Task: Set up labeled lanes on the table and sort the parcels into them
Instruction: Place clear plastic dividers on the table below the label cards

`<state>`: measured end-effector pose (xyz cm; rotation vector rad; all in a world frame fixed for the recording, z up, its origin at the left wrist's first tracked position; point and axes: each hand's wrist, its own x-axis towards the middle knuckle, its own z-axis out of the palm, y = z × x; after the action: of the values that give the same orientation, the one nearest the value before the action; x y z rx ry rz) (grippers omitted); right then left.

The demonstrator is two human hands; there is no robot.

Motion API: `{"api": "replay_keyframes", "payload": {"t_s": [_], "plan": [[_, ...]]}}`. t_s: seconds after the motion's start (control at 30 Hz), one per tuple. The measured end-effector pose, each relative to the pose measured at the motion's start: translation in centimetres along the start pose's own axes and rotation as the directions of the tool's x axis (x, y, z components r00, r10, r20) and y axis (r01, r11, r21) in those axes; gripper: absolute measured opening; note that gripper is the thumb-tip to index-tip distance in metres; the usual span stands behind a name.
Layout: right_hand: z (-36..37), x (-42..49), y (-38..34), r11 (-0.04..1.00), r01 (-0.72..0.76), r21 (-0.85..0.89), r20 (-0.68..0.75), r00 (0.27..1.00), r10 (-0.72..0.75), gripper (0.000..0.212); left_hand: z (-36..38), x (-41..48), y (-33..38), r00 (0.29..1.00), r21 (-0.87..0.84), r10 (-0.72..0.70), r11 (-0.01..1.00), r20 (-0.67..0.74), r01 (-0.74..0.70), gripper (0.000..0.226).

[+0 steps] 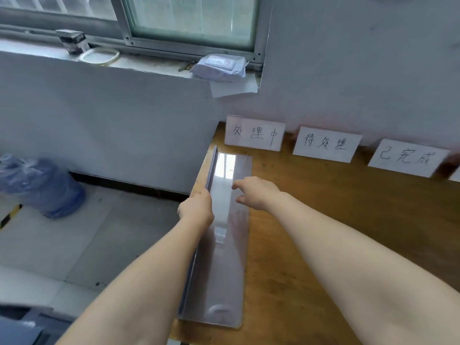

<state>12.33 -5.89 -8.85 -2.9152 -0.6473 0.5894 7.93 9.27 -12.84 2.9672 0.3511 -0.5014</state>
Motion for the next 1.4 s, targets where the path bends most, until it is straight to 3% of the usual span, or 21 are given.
{"api": "replay_keyframes", "payload": {"t_s": [0.17,0.33,0.5,0.57,0.67,0.77,0.83,1.03,1.1,1.27,1.33,1.4], "plan": [[1.4,0.3,0.5,0.997,-0.047,0.067,0.024,0.999,0.045,0.043,1.3,1.0,-0.5,1.000,-0.029,-0.008,1.000,-0.010,0.008,0.062],[2.5,0.1,0.5,0.975,-0.144,0.170,0.066,0.989,0.135,0.043,0.7,1.0,-1.1,1.000,-0.118,0.011,0.993,0.009,-0.010,0.027],[3.2,-0.8,0.7,0.870,-0.323,0.373,0.113,0.946,0.303,0.047,-0.1,0.4,-1.4,0.998,-0.143,0.056,0.988,0.024,-0.052,0.014],[3.4,-1.5,0.7,0.774,-0.408,0.484,0.195,0.912,0.360,0.047,-0.8,0.3,-1.2,0.997,-0.132,0.061,0.990,0.047,-0.055,0.011],[3.8,-2.5,0.2,0.500,-0.501,0.706,0.345,0.860,0.375,0.047,-1.3,0.2,-1.0,0.997,-0.094,0.051,0.995,0.058,-0.045,0.019],[4.3,-2.9,-0.3,0.257,-0.496,0.829,0.401,0.849,0.343,0.039,-1.4,-0.4,-0.9,1.000,-0.047,0.022,0.999,0.019,-0.021,0.032],[4.3,-2.9,-0.6,0.175,-0.485,0.857,0.411,0.847,0.337,0.030,-1.5,-0.9,-0.7,1.000,-0.028,0.006,1.000,0.010,-0.006,0.033],[4.1,-2.7,-0.2,0.141,-0.392,0.909,0.303,0.855,0.421,0.005,-1.2,-1.0,-1.0,1.000,-0.078,0.019,0.997,0.017,-0.017,0.033],[3.7,-3.0,0.6,0.153,-0.398,0.904,0.293,0.840,0.456,0.019,-0.7,-0.8,-1.2,0.999,-0.075,0.024,0.997,0.026,-0.022,0.031],[3.5,-3.9,2.1,0.091,-0.416,0.905,0.313,0.794,0.520,0.015,1.3,-1.2,-0.9,0.999,-0.164,-0.037,0.986,0.031,0.042,0.073],[3.6,-4.1,2.3,0.106,-0.397,0.911,0.289,0.803,0.521,0.016,2.2,-1.6,-1.0,0.999,-0.134,-0.040,0.990,0.024,0.043,0.069],[3.6,-4.3,2.4,0.158,-0.370,0.916,0.242,0.821,0.517,0.013,2.4,-1.7,-1.3,0.999,-0.131,-0.037,0.991,-0.006,0.036,0.050]]}}
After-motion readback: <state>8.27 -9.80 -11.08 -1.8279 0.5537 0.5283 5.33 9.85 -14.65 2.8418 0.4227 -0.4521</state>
